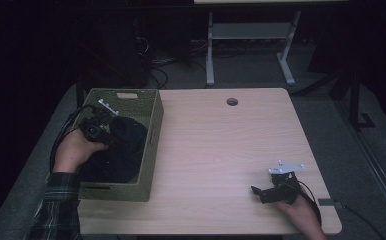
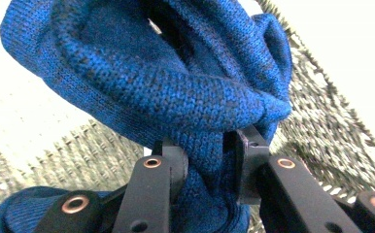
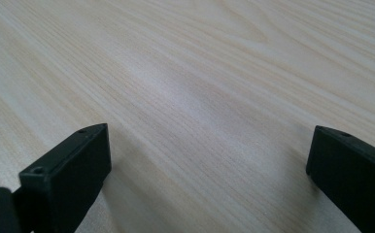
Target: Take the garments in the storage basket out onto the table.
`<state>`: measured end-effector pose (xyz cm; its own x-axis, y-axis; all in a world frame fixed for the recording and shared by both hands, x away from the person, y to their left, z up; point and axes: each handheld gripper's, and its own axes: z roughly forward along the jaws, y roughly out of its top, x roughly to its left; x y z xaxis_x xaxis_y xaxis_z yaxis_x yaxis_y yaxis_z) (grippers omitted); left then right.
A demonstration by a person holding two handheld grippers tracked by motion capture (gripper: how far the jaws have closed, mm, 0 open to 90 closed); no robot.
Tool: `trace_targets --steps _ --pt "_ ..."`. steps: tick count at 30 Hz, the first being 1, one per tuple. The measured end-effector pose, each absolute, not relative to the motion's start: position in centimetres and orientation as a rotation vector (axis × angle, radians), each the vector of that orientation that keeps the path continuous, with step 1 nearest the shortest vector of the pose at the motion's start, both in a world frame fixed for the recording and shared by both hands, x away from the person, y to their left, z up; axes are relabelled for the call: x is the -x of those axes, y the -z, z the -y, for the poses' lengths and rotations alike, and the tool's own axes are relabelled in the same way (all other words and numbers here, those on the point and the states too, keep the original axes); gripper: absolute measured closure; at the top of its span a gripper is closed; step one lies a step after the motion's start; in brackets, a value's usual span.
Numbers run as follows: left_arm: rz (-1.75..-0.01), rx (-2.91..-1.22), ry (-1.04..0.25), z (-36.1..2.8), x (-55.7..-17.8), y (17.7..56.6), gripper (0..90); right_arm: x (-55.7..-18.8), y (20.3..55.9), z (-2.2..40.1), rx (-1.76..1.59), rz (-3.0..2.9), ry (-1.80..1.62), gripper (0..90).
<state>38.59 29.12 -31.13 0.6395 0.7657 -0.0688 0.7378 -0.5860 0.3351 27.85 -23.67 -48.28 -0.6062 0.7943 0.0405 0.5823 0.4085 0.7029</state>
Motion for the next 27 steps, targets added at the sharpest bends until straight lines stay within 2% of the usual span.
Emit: trace_targets --steps 27 --pt "-1.123 -2.524 -0.295 -27.5 -38.4 22.7 72.1 -27.9 48.3 23.7 -1.196 -2.369 -1.003 2.0"
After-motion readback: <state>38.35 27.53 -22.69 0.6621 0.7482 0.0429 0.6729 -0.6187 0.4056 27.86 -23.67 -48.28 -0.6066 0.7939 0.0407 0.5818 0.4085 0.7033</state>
